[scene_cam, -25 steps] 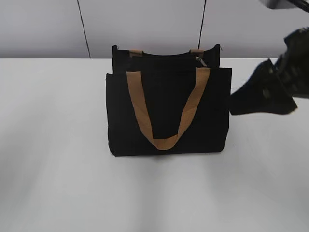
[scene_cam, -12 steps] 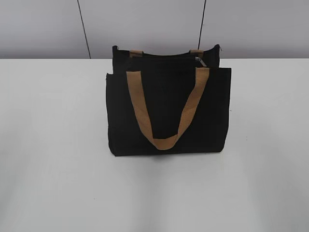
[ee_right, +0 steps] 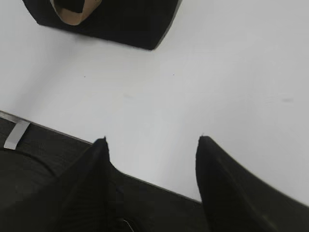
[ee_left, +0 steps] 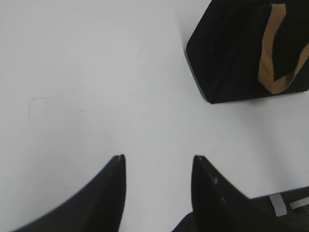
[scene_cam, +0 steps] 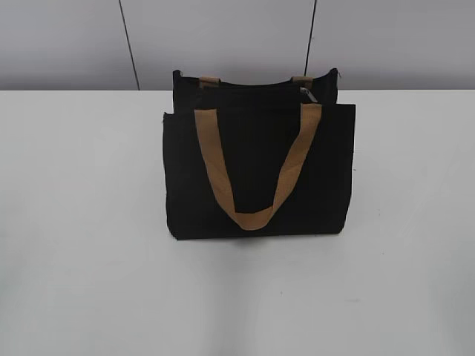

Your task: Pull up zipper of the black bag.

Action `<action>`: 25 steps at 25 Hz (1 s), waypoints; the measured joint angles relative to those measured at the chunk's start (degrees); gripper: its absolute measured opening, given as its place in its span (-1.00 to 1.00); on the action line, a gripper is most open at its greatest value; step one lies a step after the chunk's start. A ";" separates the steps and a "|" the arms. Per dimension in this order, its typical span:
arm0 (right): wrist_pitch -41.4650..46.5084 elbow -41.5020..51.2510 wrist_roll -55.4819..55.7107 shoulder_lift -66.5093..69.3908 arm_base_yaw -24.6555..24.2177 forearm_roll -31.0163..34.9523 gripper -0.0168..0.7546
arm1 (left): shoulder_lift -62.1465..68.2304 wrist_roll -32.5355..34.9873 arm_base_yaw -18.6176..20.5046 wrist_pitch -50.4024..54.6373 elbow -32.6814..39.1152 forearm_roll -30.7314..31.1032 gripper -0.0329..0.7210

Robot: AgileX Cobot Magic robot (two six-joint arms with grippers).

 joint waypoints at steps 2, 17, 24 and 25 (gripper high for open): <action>0.13 1.58 1.04 -3.42 0.00 -0.45 0.20 | -0.97 0.21 0.00 0.63 0.17 0.00 -0.02; -1.27 2.90 3.36 -8.06 0.00 -4.84 0.11 | -2.06 1.84 0.00 -0.61 5.05 -1.33 -0.02; -1.37 2.90 3.41 -8.06 0.00 -4.92 0.11 | -2.06 1.90 0.00 -0.69 5.05 -1.52 -0.02; -1.37 2.90 3.41 -8.06 0.00 -4.92 0.11 | -2.06 1.90 0.00 -0.69 5.05 -1.52 -0.02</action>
